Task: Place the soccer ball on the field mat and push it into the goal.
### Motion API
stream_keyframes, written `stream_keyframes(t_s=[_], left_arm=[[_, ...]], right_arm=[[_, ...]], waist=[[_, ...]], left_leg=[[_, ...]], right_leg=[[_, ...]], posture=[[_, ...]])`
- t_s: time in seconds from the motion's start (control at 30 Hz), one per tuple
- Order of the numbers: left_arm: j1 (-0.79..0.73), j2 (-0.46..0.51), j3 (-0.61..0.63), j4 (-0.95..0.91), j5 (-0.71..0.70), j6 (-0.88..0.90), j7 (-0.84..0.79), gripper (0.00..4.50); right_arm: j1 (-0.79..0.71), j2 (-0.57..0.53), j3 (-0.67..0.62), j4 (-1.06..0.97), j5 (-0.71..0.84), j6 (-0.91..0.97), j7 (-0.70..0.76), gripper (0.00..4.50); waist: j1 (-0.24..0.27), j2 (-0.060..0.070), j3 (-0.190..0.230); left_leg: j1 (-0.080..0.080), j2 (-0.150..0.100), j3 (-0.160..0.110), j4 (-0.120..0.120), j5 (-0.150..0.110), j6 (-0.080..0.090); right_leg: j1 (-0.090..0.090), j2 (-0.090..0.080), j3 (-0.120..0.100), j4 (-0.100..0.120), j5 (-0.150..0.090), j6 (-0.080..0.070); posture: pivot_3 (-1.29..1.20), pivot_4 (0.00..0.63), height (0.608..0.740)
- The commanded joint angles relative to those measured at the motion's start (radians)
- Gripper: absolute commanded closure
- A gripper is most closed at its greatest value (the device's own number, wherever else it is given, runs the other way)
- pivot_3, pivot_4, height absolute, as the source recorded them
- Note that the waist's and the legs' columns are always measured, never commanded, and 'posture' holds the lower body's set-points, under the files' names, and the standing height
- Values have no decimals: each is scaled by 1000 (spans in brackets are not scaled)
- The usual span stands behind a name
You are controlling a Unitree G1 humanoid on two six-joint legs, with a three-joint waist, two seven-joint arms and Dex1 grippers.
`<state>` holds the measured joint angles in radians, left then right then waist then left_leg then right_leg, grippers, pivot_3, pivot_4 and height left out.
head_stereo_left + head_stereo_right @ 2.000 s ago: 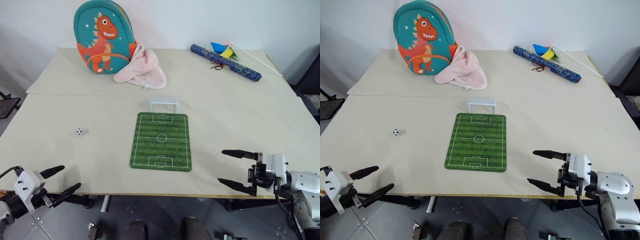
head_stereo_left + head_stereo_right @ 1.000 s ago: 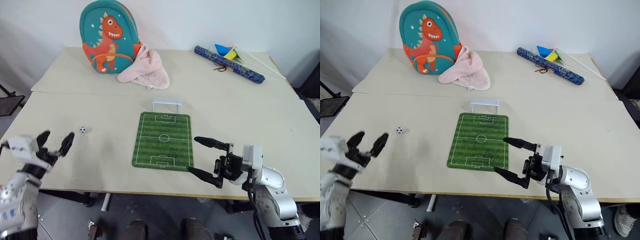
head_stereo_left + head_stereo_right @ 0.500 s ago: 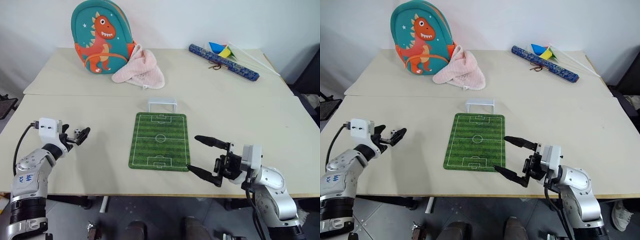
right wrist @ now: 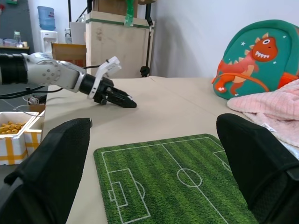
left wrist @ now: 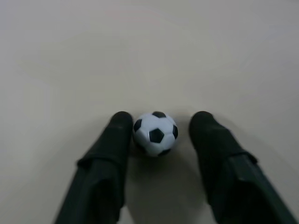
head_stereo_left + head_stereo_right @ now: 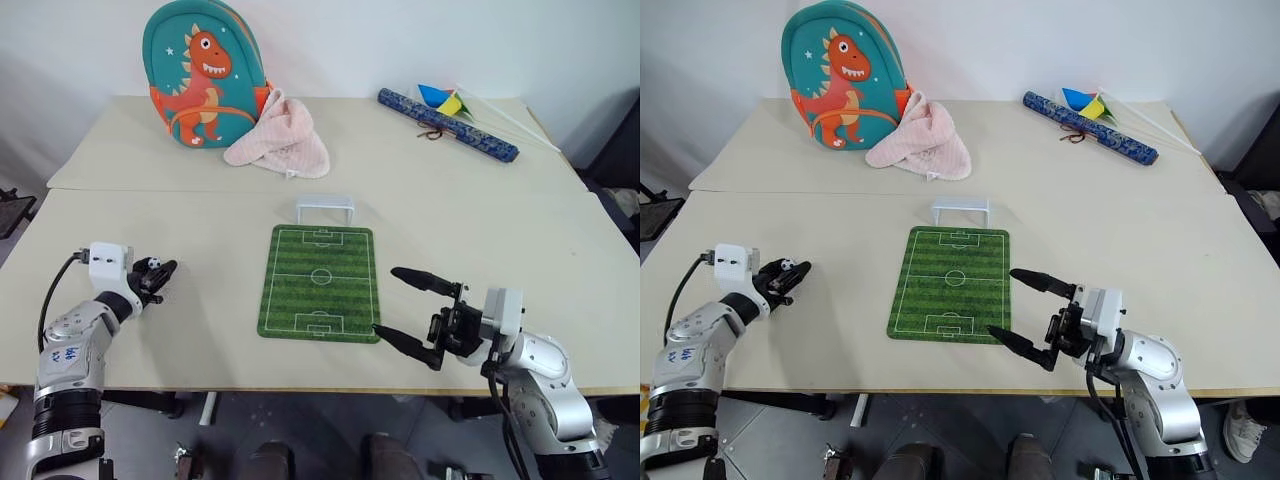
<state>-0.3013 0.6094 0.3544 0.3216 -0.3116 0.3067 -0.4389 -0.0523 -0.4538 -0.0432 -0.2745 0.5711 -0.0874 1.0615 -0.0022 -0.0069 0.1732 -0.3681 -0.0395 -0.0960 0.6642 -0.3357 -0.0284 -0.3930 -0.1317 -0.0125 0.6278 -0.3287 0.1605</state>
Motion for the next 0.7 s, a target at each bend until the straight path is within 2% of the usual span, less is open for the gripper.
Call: stream_keyframes(t_s=[0.03, 0.17, 0.3, 0.43, 0.57, 0.7], left_arm=[[20, 11, 21, -15, -8, -17, -24, 3598], [21, 10, 41, -16, -36, -71, -87, 3624], [48, 73, 26, -192, -199, -65, -418, 3624], [14, 115, -25, -307, -292, 5, -586, 3624], [-96, 169, -356, -369, -170, 9, -846, 3624], [-188, 83, -523, -262, -28, -97, -863, 3624]], right_arm=[[-8, 6, 4, -42, 5, -8, -9, 0], [-14, -1, -2, -39, 7, -5, -12, 0], [2, -65, -66, -49, 31, 14, 7, 0], [32, -123, -110, -48, 52, 21, 37, 0], [147, -236, -155, -97, 99, 52, 157, 0], [213, -261, -180, -87, 96, 42, 191, 0]], waist=[[0, 0, 0], [0, 0, 0], [0, 0, 0], [8, 1, 0], [23, 4, 1], [16, 4, 1]], left_leg=[[0, 0, 0, 0, 0, 0], [0, 0, 0, 0, 0, 0], [-1, 0, 0, 0, 0, 0], [-2, 1, -2, 1, 0, 0], [-2, -2, -1, 0, 0, 1], [-1, 0, 2, 0, -1, 2]], right_leg=[[0, 0, 0, 0, 0, 0], [0, 0, 0, 0, 0, 0], [0, 0, 0, 0, 0, 0], [1, -2, -2, -3, 0, 0], [2, -2, -2, -5, 0, 0], [2, 1, 0, -3, 0, 1]], posture=[[0, 150, 740], [0, 150, 740], [0, 150, 740], [0, 150, 740], [0, 150, 740], [0, 150, 740]])
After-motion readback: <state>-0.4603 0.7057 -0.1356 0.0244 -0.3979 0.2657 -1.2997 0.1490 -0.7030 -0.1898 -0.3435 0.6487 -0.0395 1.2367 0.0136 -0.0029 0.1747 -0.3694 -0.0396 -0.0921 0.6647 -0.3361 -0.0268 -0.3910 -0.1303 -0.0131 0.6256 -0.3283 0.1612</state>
